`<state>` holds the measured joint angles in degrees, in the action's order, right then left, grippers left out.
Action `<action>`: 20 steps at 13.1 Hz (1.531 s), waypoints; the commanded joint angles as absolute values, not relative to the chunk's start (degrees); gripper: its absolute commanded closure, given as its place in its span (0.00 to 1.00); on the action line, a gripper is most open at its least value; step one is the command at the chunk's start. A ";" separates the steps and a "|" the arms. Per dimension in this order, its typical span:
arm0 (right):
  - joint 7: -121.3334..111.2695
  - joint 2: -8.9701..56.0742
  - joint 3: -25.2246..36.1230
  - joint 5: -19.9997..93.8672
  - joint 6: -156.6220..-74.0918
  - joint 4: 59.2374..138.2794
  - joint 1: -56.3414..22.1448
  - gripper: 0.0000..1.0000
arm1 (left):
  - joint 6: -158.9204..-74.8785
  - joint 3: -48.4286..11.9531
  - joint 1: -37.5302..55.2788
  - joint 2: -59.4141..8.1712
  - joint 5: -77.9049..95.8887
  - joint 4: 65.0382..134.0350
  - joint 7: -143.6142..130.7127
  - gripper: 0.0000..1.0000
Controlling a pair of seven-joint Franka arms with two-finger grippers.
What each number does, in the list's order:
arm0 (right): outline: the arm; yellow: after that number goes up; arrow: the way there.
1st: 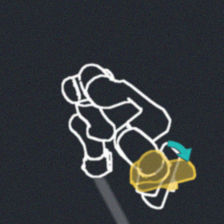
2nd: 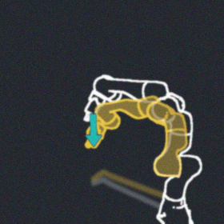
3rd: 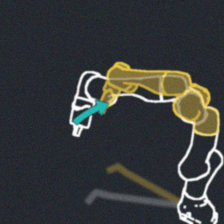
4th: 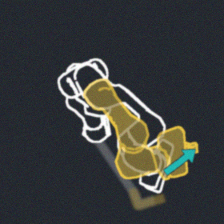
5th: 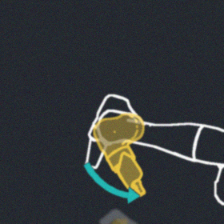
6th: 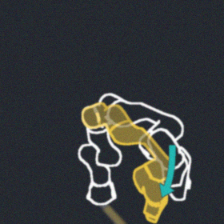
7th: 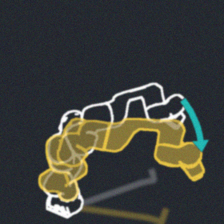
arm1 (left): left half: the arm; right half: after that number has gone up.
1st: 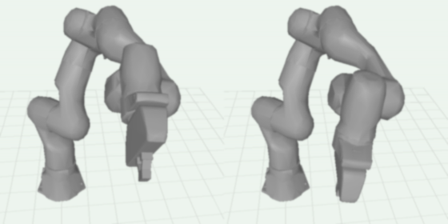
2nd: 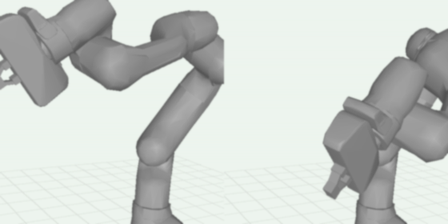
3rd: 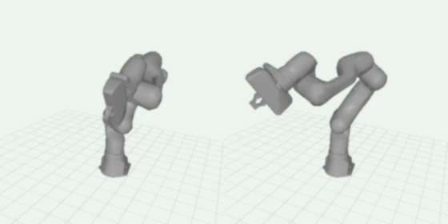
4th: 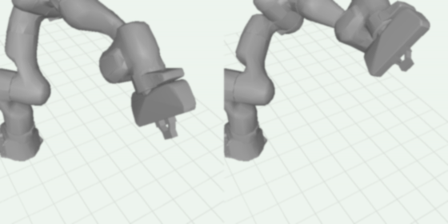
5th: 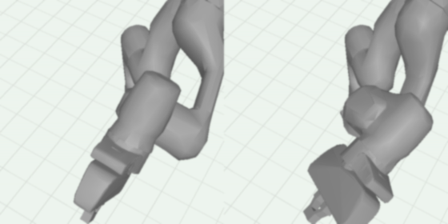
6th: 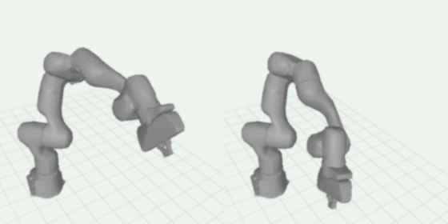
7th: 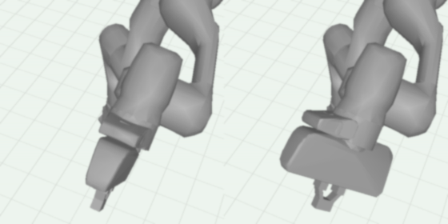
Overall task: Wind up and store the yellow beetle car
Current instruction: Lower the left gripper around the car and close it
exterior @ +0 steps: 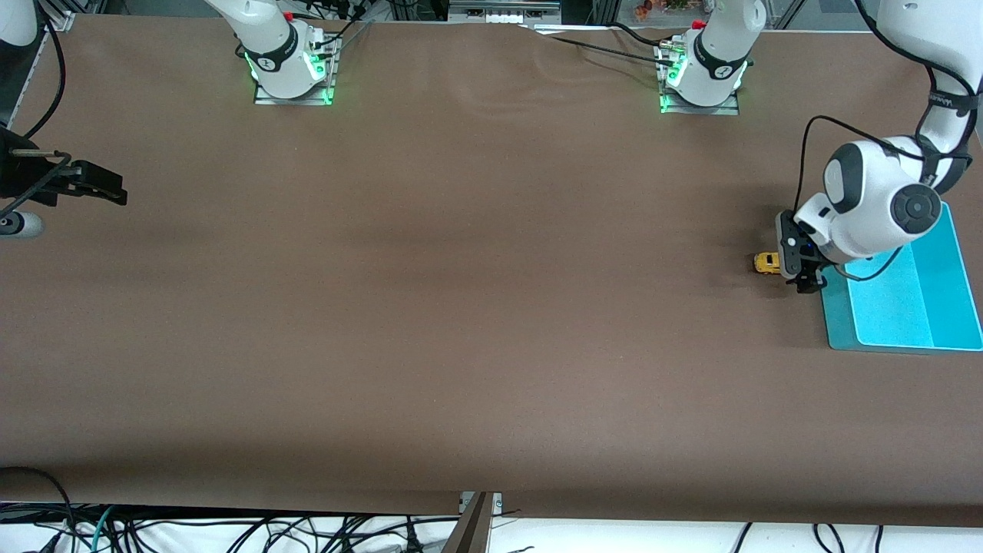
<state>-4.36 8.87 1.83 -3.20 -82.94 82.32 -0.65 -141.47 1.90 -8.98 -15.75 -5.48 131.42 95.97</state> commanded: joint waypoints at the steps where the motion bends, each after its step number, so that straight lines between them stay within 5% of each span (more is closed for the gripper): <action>1: -4.30 7.91 1.58 -3.78 -83.41 83.06 -0.35 0.00 | -149.74 1.41 -9.67 -13.79 -7.03 137.37 97.29 0.00; 9: -4.57 8.70 1.58 -3.78 -83.41 82.09 -0.26 0.00 | -158.91 1.50 -13.45 -19.51 -12.03 136.85 97.91 0.02; 13: -4.57 8.70 1.58 -3.78 -83.41 82.09 -0.35 0.00 | -158.29 0.97 -13.27 -20.92 -14.15 136.76 98.17 0.89; 14: -4.48 8.70 1.58 -3.78 -83.41 82.09 -0.35 0.00 | -157.59 0.97 -13.27 -20.66 -14.15 136.67 98.17 0.98; 17: -4.48 8.70 1.58 -3.78 -83.41 82.18 -0.35 0.00 | -155.67 0.97 -13.36 -17.43 -14.06 136.23 97.65 0.98; 20: -4.48 8.70 1.58 -3.78 -83.41 82.09 -0.35 0.00 | -130.62 -0.17 -13.10 -13.98 -13.19 124.51 97.73 0.98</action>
